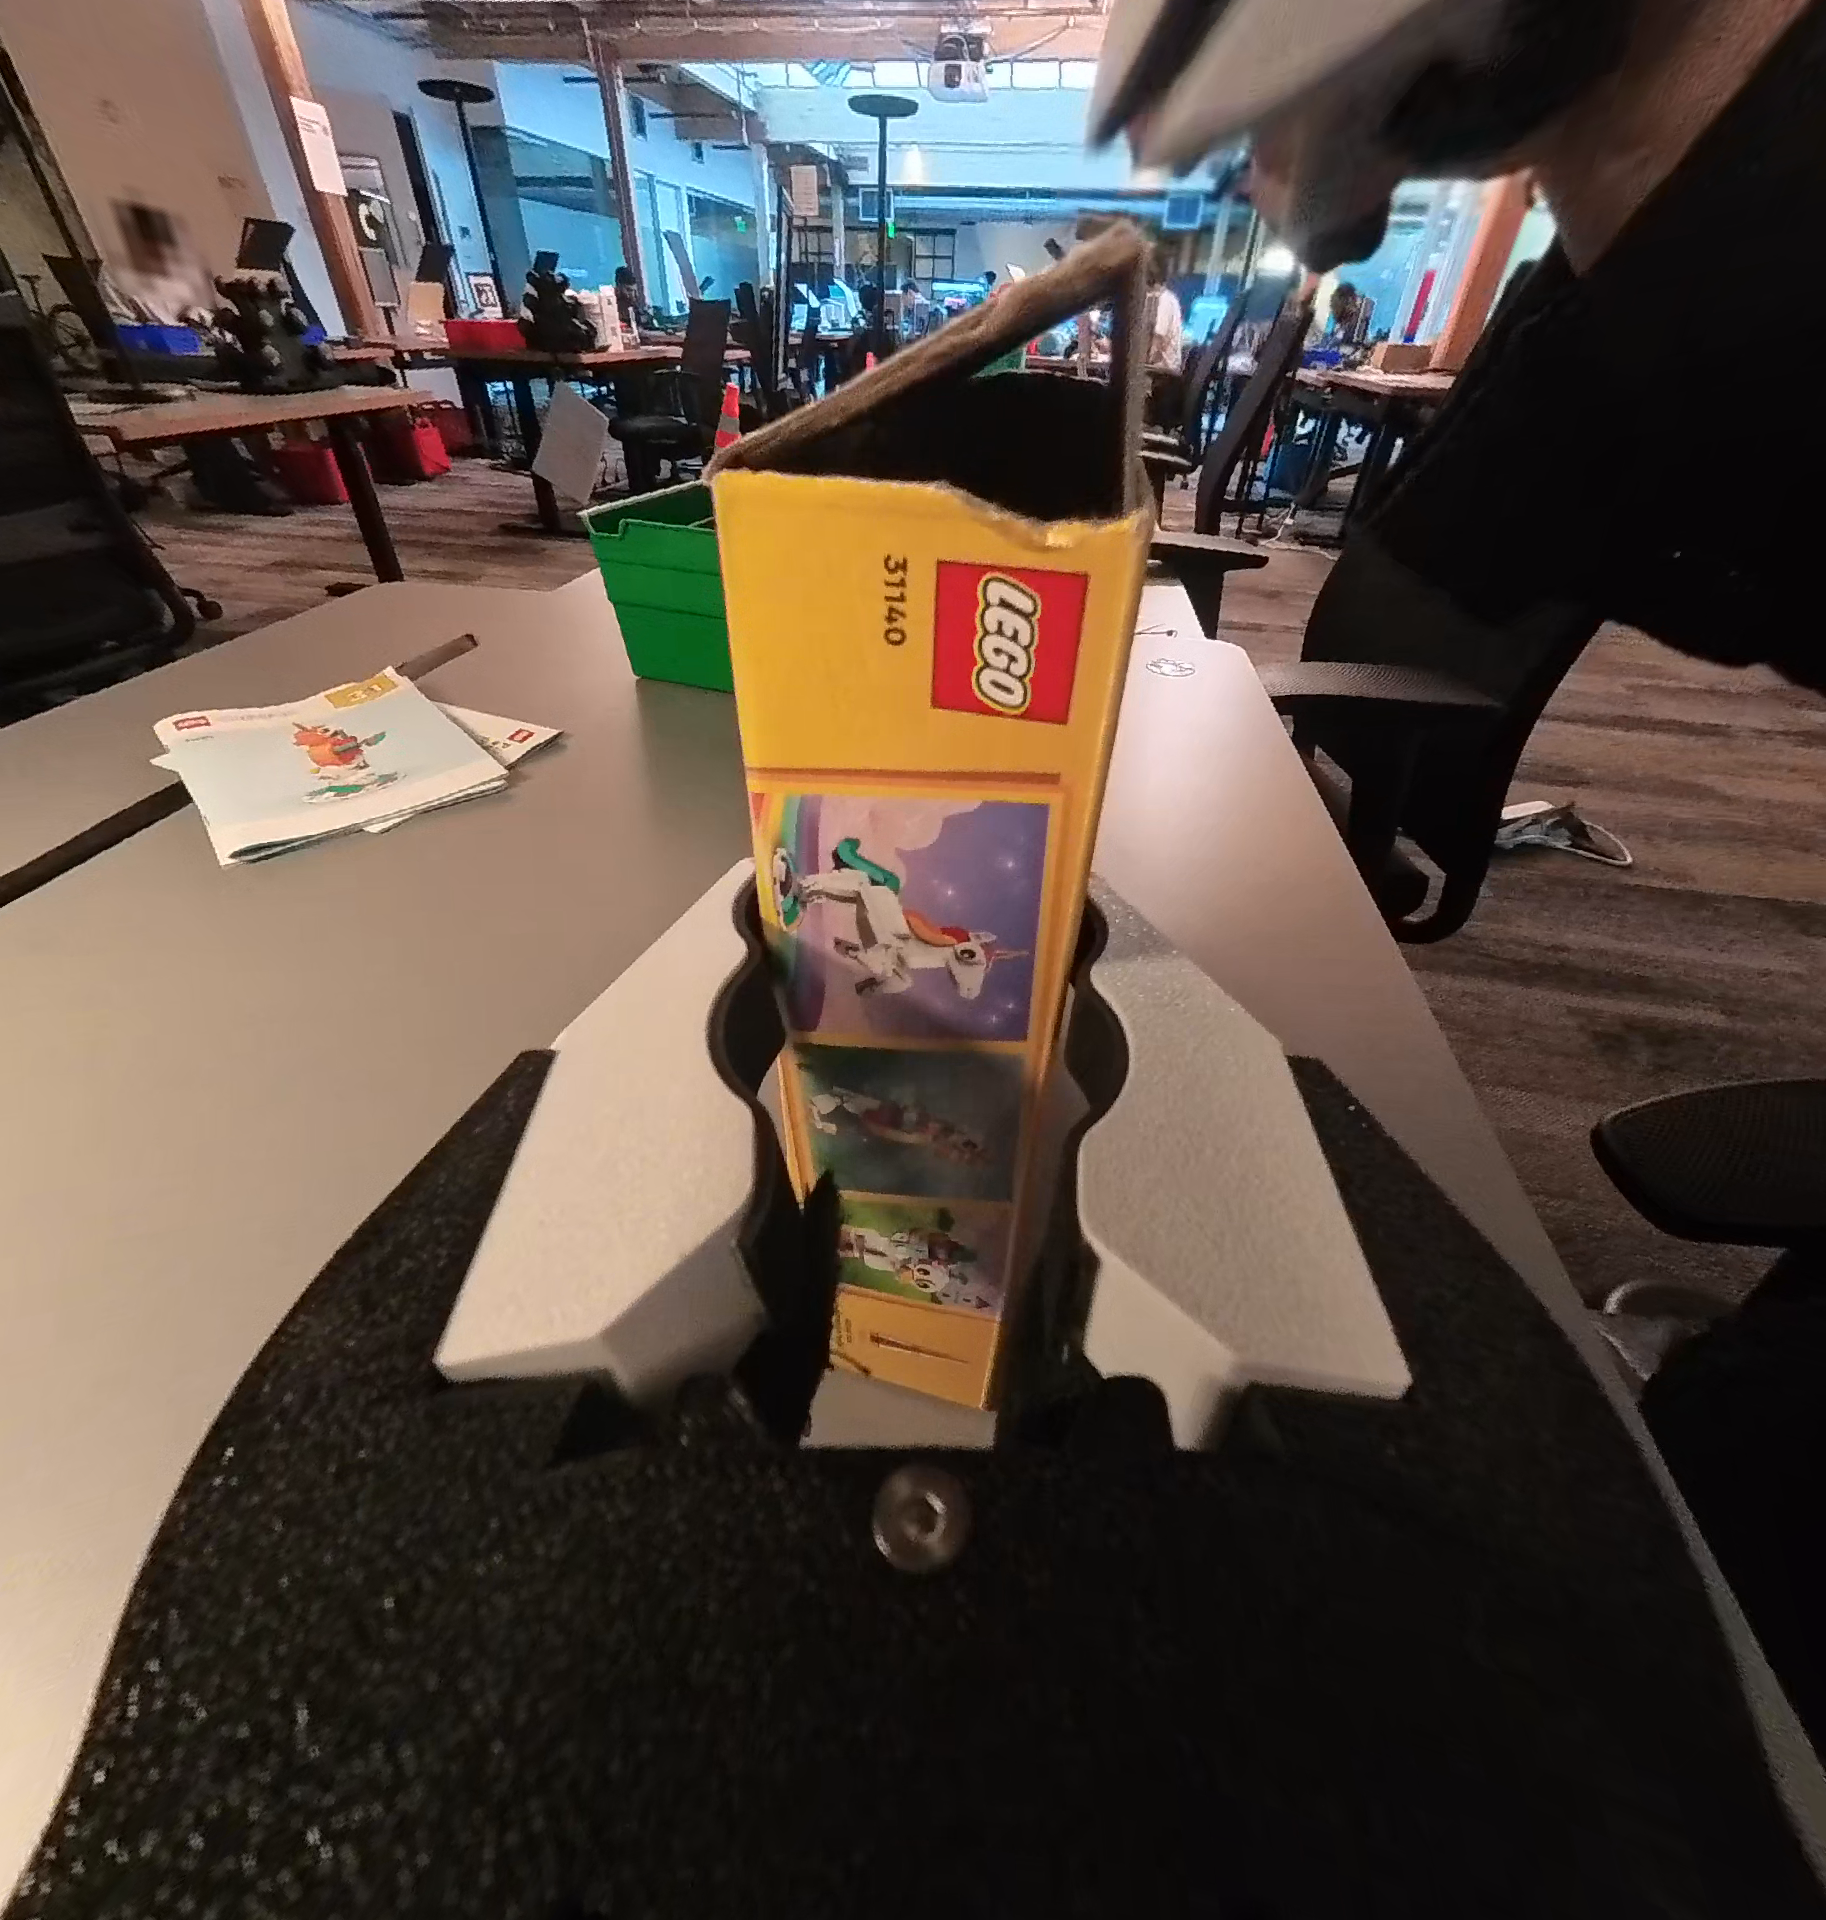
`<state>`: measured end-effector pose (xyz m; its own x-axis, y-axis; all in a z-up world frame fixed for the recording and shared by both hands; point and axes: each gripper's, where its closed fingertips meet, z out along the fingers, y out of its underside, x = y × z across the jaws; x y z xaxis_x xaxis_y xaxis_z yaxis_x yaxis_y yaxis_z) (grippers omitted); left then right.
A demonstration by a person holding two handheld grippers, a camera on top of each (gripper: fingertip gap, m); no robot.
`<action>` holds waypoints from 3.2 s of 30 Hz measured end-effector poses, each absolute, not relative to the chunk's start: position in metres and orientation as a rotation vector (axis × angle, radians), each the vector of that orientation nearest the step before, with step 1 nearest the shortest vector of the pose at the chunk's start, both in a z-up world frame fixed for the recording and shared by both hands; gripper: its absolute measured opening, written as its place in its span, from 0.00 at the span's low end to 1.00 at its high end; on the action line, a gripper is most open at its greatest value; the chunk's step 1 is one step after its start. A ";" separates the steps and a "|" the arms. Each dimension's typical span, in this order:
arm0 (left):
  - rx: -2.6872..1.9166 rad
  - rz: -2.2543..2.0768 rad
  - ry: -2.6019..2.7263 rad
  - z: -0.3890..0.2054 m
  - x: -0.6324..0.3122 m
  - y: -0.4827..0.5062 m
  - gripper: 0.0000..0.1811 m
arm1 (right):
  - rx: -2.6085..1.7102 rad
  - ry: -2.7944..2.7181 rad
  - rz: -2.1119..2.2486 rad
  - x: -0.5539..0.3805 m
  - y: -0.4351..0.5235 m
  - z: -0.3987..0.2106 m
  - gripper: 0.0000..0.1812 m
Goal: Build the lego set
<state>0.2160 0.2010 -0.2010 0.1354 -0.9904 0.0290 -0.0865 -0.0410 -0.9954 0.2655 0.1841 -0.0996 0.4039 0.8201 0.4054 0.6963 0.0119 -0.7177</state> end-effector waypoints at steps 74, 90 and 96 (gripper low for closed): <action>-1.988 0.127 1.585 -0.142 0.163 0.523 0.30 | -1.080 -0.195 0.456 0.298 0.369 -0.159 0.28; -2.239 0.255 1.993 -0.211 0.076 0.662 0.30 | -1.014 -0.675 0.461 0.188 0.348 -0.177 0.22; -2.208 0.139 2.022 -0.222 0.070 0.670 0.30 | -1.014 -0.716 0.452 0.181 0.345 -0.181 0.21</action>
